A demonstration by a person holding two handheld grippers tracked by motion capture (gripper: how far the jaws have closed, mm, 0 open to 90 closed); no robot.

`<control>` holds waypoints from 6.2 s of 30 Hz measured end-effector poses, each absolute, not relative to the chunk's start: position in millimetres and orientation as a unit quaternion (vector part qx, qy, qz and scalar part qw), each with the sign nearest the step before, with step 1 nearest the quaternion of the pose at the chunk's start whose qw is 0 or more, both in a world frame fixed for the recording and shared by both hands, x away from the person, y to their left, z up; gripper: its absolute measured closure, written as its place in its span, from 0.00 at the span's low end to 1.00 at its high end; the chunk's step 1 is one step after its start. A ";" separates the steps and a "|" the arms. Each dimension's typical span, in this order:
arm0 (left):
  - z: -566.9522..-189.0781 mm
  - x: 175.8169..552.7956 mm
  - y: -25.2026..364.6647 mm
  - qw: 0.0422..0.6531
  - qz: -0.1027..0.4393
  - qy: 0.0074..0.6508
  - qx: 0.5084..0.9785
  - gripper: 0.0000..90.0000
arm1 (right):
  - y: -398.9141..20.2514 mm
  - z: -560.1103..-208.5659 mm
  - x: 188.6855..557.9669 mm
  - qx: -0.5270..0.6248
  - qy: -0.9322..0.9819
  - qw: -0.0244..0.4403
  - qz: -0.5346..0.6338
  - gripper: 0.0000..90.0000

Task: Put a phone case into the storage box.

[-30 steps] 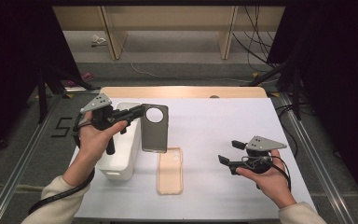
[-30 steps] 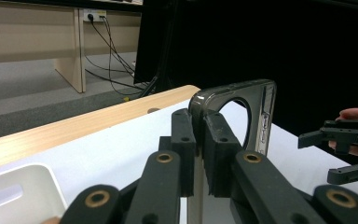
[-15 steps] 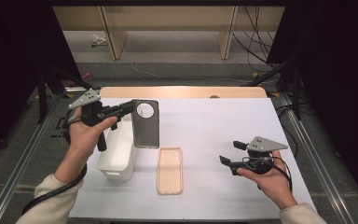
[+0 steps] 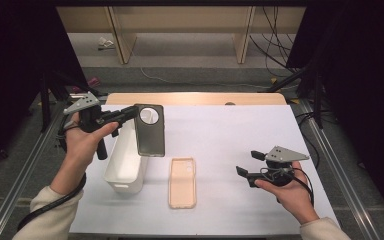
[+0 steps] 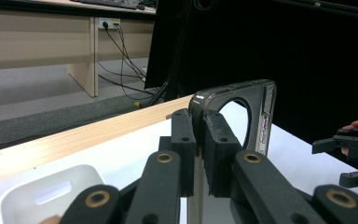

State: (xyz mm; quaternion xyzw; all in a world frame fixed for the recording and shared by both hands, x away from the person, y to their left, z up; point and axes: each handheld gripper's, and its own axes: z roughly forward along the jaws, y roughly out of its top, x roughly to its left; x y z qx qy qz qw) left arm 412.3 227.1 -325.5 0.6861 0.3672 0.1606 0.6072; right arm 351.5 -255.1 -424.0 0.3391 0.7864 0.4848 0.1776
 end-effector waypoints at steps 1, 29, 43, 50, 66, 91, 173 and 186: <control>-324.9 412.4 228.2 0.607 0.161 0.367 0.686 0.93 | -255.2 -423.9 351.5 0.339 0.786 0.178 0.484 0.24; -313.7 421.9 253.7 0.602 0.176 0.363 0.690 0.93 | -255.5 -425.2 352.3 0.346 0.784 0.182 0.482 0.24; -308.6 437.3 266.3 0.592 0.189 0.368 0.691 0.93 | -255.9 -425.6 352.8 0.347 0.783 0.181 0.483 0.24; -312.7 445.7 272.0 0.593 0.187 0.368 0.692 0.93 | -256.2 -426.1 353.2 0.348 0.784 0.180 0.482 0.24; -320.4 464.6 277.5 0.585 0.187 0.369 0.697 0.92 | -256.6 -426.1 353.2 0.350 0.783 0.181 0.482 0.23; -331.9 489.2 281.8 0.559 0.203 0.384 0.707 0.93 | -256.4 -426.7 353.7 0.350 0.782 0.180 0.483 0.23; -366.1 536.2 273.3 0.525 0.188 0.412 0.721 0.92 | -256.9 -427.7 354.4 0.350 0.784 0.177 0.481 0.23; -369.4 538.7 271.5 0.522 0.199 0.421 0.714 0.92 | -257.2 -428.2 355.0 0.349 0.784 0.176 0.482 0.23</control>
